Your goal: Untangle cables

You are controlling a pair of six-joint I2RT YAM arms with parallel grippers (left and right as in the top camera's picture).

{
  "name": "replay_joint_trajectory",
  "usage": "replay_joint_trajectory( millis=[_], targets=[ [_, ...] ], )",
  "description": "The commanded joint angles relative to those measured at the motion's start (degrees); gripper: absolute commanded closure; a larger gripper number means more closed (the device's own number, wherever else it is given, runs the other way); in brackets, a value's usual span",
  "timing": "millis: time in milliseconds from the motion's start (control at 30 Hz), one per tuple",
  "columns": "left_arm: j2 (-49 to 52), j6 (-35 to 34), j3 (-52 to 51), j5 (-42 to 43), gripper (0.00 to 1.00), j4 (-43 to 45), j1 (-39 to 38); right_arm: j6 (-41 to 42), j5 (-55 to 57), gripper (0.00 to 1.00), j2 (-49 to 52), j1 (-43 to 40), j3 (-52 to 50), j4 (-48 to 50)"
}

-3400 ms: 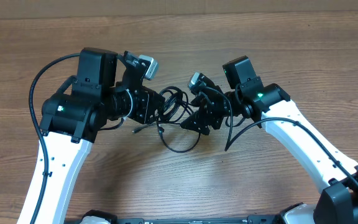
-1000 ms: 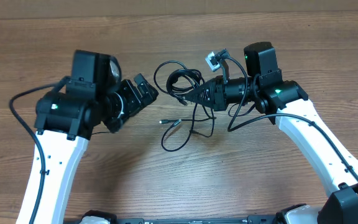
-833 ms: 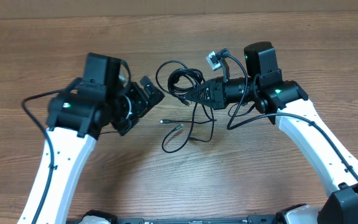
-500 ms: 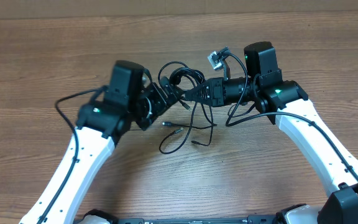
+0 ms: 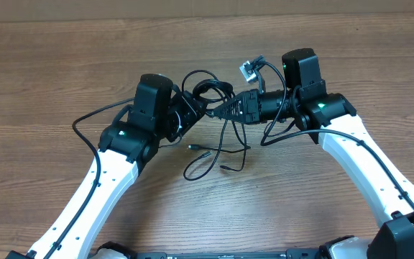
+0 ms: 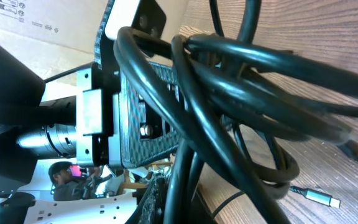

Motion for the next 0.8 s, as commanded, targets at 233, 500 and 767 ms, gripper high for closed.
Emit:
replay_joint_trajectory(
  millis=[233, 500, 767],
  targets=[
    [4.02, 0.42, -0.52, -3.67, 0.57, 0.31, 0.0, 1.49, -2.84, 0.96, -2.1, 0.81, 2.21, -1.33],
    [6.38, -0.96, -0.52, -3.5, 0.3, 0.81, 0.0, 1.55, -2.86, 0.96, -2.1, 1.14, 2.21, -1.31],
    [6.95, -3.43, -0.52, -2.1, 0.31, 5.35, 0.0, 1.55, -2.84, 0.96, -2.1, 1.14, 2.21, -1.31]
  ],
)
